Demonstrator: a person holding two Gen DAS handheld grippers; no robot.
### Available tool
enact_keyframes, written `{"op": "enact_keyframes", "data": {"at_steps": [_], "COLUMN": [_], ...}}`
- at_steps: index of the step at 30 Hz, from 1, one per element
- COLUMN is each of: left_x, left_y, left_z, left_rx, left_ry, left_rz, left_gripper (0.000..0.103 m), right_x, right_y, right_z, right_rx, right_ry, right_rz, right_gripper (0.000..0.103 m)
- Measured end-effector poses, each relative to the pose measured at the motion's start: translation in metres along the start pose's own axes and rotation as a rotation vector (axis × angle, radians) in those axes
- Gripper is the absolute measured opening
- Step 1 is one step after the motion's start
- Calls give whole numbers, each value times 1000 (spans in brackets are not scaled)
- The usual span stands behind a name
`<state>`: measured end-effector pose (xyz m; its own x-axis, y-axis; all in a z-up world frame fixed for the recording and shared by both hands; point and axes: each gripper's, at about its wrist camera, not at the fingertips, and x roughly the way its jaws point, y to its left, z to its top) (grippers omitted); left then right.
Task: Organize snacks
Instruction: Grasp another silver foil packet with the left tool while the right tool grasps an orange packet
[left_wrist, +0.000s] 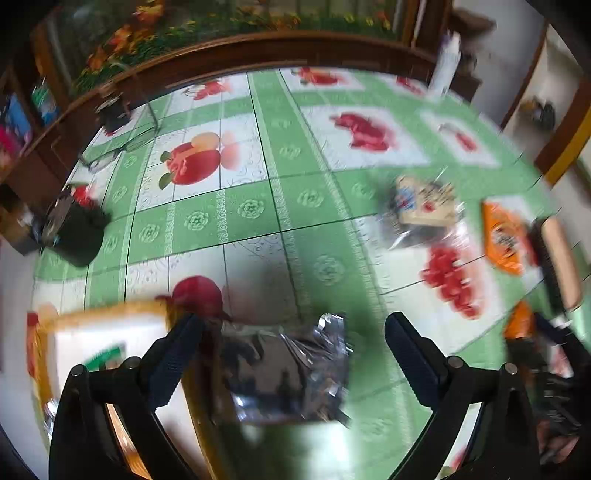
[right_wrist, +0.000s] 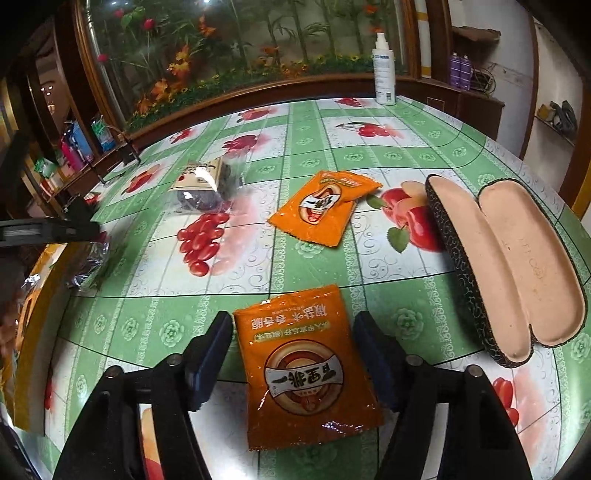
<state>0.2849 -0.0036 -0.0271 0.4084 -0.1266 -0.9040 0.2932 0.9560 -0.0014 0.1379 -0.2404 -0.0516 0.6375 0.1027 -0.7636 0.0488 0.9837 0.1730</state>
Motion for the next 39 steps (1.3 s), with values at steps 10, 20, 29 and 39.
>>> {"op": "enact_keyframes", "data": {"at_steps": [10, 20, 29, 39], "left_x": [-6, -57, -39, -33], "left_y": [-30, -53, -96, -118], "left_z": [-29, -63, -101, -119], "left_rx": [52, 194, 253, 278], "left_ry": [200, -18, -53, -71], "left_rz": [-288, -129, -155, -54], "left_gripper": [99, 99, 99, 68], "right_x": [-2, -4, 0, -6], "right_y": [-6, -10, 14, 7], "right_z": [0, -1, -8, -8], "right_rx": [30, 54, -97, -70], "right_ry": [13, 17, 20, -1], "right_rz": [49, 84, -22, -23], "right_gripper": [71, 72, 77, 49]}}
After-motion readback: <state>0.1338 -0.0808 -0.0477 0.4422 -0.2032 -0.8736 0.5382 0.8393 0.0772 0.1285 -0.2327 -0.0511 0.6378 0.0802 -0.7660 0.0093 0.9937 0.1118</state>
